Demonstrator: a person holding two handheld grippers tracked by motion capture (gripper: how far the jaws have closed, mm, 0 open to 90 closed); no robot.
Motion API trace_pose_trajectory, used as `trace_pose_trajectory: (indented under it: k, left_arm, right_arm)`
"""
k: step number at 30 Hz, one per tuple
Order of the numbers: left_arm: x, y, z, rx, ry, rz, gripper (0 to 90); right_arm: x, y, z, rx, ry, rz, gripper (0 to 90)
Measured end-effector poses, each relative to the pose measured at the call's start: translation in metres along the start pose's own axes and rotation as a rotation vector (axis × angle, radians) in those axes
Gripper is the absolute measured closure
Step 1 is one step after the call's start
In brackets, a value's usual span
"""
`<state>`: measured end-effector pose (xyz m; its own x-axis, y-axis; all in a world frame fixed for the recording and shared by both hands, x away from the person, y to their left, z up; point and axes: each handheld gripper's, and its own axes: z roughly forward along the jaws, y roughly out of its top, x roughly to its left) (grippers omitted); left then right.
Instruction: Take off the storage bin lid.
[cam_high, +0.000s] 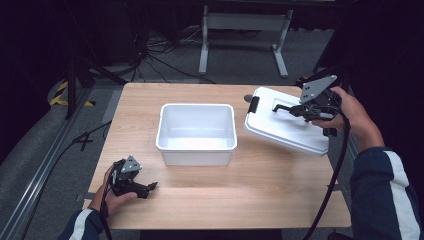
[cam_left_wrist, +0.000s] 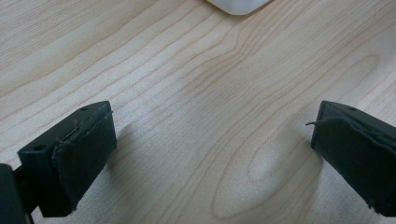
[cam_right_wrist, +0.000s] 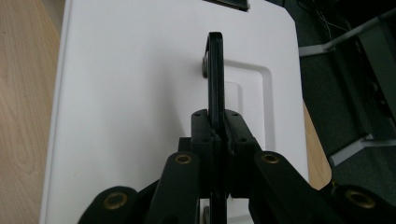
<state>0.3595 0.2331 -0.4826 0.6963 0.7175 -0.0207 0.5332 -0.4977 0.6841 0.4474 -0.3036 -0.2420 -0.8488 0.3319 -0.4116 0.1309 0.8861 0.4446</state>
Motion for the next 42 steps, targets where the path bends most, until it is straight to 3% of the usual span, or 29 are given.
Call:
trace_pose_trajectory:
  k: [15, 23, 42]
  left_arm:
    - [-0.002, 0.0, 0.0, 0.004, 0.012, -0.013, 0.6]
    - [-0.002, 0.0, 0.0, 0.003, 0.016, -0.015, 0.6]
    - [-0.002, 0.0, 0.0, 0.004, 0.013, -0.013, 0.5]
  right_arm:
    - [0.004, -0.018, 0.029, 0.03, 0.031, 0.036, 84.7]
    - [0.012, -0.017, 0.048, 0.053, 0.052, 0.025, 84.7]
    - [0.007, -0.023, 0.099, 0.05, 0.075, 0.074, 84.6]
